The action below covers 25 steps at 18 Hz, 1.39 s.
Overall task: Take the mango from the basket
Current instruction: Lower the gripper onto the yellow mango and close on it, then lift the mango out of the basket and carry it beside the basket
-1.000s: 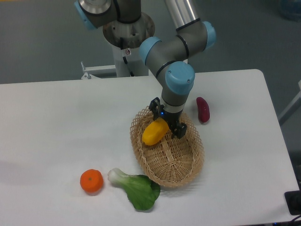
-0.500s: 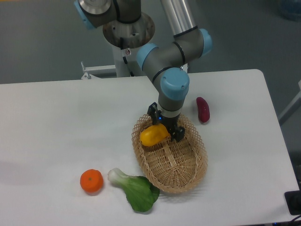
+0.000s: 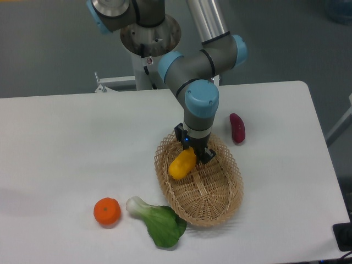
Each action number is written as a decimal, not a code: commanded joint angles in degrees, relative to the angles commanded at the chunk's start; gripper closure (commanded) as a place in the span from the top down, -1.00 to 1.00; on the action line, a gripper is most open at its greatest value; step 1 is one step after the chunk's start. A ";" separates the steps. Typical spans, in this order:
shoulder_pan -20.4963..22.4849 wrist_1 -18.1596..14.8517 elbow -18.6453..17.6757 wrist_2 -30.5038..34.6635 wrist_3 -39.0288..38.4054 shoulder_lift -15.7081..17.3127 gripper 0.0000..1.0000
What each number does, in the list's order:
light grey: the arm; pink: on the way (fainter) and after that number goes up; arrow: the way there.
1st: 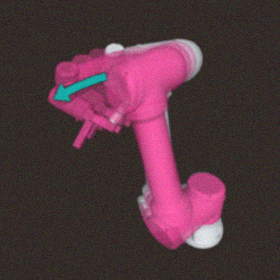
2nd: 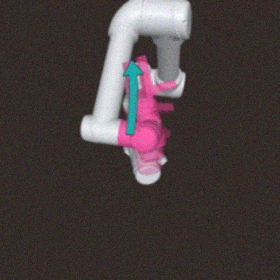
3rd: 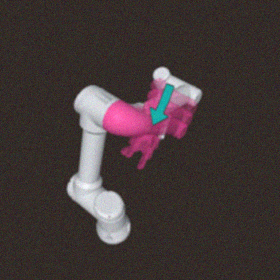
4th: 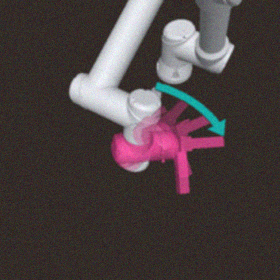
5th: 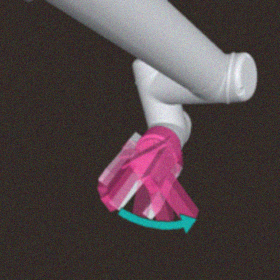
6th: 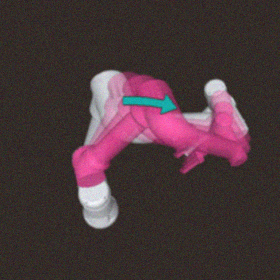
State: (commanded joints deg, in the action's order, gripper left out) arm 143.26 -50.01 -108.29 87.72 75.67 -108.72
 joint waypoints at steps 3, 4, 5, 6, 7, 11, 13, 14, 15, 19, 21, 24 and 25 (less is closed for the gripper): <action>0.44 -4.02 5.00 0.35 -1.40 0.26 -0.25; 1.40 -5.96 7.19 0.35 -1.49 0.35 -0.25; 2.37 -7.81 9.91 0.18 -1.50 -0.08 -0.24; 2.81 -9.30 12.55 0.00 -1.50 -0.70 -0.21; 2.99 -10.10 15.45 0.00 -1.41 -1.83 -0.20; 4.74 -12.91 24.25 -0.09 -1.76 -6.41 -0.22; 5.71 -14.41 27.94 -0.09 -1.41 -8.43 -0.22; 6.24 -15.11 29.52 -0.09 -1.15 -9.48 -0.22; 6.68 -15.55 30.93 -0.09 -1.14 -10.54 -0.22; 7.29 -15.65 33.05 0.09 -0.88 -12.65 -0.22; 7.65 -16.26 34.10 0.09 -0.79 -13.18 -0.21; 7.74 -19.42 36.21 0.17 -0.70 -14.06 -0.22; 7.65 -19.60 36.31 0.17 -0.70 -14.06 -0.22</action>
State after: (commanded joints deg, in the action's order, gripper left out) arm 150.91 -69.61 -71.98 87.89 74.97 -122.78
